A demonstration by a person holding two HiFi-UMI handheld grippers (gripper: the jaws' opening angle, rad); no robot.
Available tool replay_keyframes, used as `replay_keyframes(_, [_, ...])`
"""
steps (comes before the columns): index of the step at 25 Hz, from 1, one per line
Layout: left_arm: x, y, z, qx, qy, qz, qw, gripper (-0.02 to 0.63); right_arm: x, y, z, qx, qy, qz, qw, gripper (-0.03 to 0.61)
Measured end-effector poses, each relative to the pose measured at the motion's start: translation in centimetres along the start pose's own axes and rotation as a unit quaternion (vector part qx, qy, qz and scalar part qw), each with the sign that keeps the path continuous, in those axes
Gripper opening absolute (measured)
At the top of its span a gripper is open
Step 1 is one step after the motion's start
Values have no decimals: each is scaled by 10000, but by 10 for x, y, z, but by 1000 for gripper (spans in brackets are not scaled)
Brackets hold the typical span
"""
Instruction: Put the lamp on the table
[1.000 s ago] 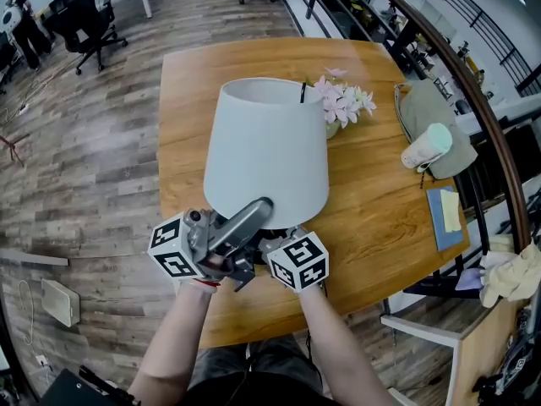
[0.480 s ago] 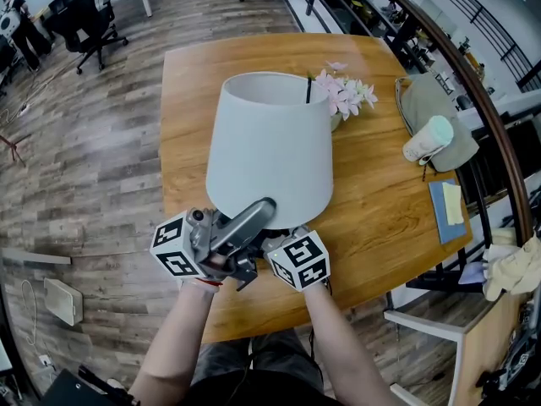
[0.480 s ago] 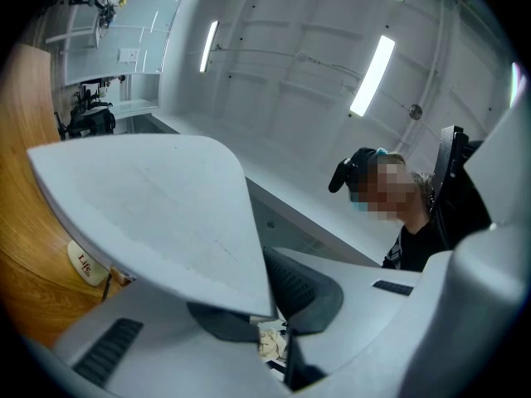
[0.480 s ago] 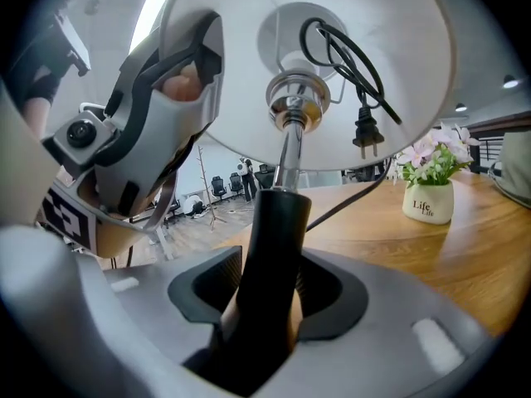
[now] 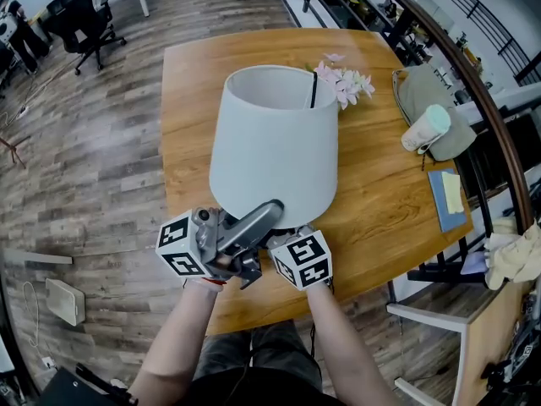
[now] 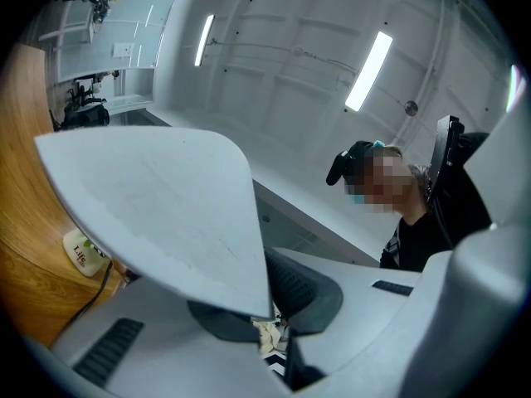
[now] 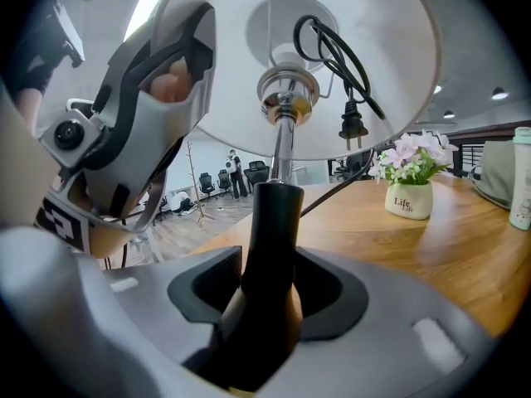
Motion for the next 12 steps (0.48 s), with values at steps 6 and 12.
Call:
replay_keyframes(6, [10,3,-9,85,-97,170,9998,5,3,7,5,336,-32,-22,9994,187])
replay_keyframes(12, [7,11,-12,-3,26,-94,10000,2,11,21,14,465,-59,-51,9989,187])
Point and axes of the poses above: the fingertips, and each gripper's own axes: y backward along the fingers, z to its left, x out of its underside, the point moved 7 cm from there along y, backward along the fingers, and after that the axes turned 7 degrees about -x, right-handed, at the moved point
